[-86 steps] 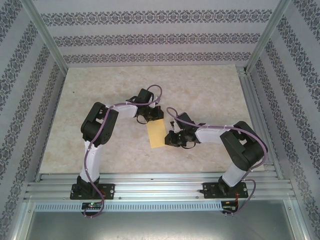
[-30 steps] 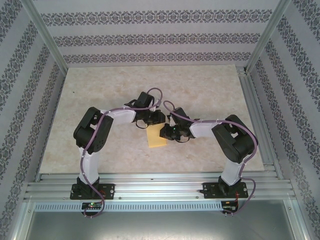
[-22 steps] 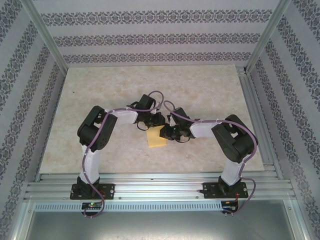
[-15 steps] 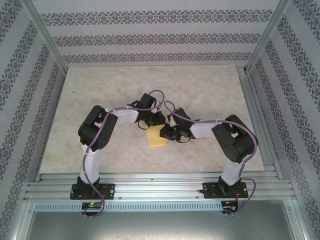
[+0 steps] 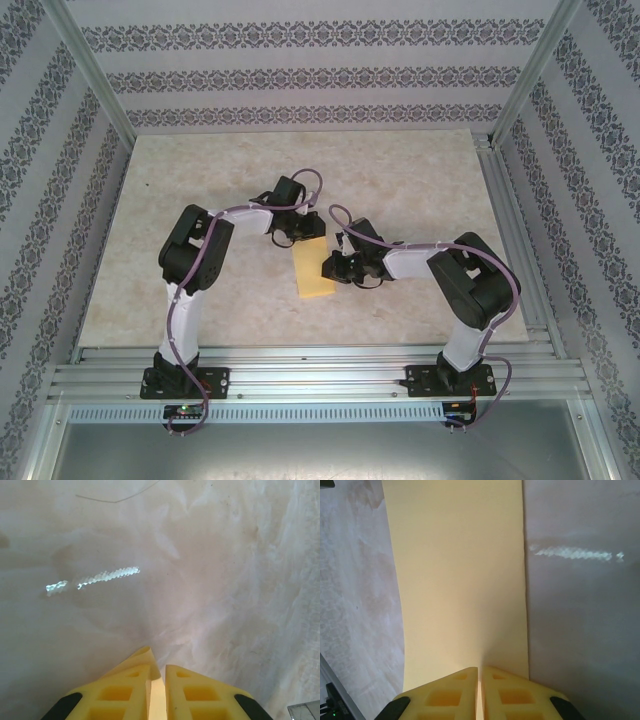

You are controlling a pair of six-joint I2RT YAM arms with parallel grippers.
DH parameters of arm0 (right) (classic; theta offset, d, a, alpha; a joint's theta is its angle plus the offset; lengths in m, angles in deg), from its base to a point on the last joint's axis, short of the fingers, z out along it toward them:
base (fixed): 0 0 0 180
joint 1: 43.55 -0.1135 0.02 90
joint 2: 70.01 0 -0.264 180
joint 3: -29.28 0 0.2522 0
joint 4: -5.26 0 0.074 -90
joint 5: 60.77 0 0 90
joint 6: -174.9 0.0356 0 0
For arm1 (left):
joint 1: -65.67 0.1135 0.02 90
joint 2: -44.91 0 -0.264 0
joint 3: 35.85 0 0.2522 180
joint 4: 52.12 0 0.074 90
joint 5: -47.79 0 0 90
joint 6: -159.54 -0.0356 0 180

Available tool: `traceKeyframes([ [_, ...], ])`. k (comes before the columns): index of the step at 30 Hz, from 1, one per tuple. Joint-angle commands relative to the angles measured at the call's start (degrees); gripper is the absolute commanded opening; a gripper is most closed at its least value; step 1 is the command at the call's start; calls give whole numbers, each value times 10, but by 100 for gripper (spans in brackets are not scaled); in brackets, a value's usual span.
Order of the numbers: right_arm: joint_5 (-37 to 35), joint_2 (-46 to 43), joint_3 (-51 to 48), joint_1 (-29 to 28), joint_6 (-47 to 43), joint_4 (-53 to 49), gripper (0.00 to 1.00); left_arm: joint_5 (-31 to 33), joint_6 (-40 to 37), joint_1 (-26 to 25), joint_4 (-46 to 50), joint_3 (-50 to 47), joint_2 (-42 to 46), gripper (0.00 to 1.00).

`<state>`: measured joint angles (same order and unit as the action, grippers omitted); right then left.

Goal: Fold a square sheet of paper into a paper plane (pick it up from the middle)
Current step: First fold the square sheet of paper in half at the center of the table.

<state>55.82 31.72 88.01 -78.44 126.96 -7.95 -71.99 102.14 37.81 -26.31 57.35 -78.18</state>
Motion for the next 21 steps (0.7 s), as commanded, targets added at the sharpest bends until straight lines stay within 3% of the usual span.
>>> traceKeyframes([
  [1,-21,18,-35,-11,-12,-129,12,44,-27,15,3,26,-32,18],
  [14,-29,11,-33,-15,-12,-131,12,92,-18,18,45,75,-38,18],
  [21,-31,-29,6,-13,-3,-93,17,123,-10,42,53,56,25,27],
])
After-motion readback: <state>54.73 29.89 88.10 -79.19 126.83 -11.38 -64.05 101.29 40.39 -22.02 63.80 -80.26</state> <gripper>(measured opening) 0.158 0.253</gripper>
